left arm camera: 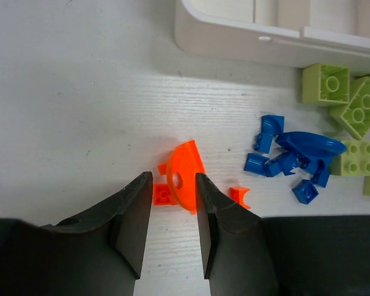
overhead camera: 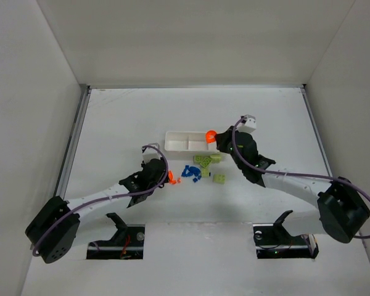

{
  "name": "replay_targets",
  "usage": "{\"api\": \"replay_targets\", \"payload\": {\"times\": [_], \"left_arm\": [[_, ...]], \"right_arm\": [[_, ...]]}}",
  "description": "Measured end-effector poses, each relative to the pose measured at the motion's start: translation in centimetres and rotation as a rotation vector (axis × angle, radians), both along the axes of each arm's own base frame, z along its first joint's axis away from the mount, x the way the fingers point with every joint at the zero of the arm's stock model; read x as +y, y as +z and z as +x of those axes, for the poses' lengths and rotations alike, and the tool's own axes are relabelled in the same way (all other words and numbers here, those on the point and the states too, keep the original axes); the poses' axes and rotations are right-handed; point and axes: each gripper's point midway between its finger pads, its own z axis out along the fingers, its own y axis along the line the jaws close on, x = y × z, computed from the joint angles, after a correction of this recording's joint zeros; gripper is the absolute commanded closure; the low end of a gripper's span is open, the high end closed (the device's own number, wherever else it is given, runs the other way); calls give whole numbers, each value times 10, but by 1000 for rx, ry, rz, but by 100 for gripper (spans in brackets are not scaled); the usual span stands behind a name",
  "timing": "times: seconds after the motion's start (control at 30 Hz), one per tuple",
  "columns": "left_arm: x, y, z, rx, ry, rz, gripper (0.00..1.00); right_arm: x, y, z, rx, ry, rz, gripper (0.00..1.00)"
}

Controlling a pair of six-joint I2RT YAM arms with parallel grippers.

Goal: Sort the legos into containers by color

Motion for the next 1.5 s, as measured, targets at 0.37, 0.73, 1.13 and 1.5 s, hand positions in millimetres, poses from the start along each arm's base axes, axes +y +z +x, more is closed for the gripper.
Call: {"api": "replay_targets", "payload": {"times": [0.37,0.73,1.13,1.5], "left_arm": [[2,-11,1,47,19,66,70],[-2,-18,-1,63,10,85,76],[1,-16,1,47,28,94,96],[-2,16,1,-6,30,58,100]], "right_arm": [[-68,-34,36,62,-172,-119,93],[-79,-56,41,114,-187,-167,74],[-79,-46,39,93,-172,-158,62],[-105,17,10,-58,-192,-90,55]]}}
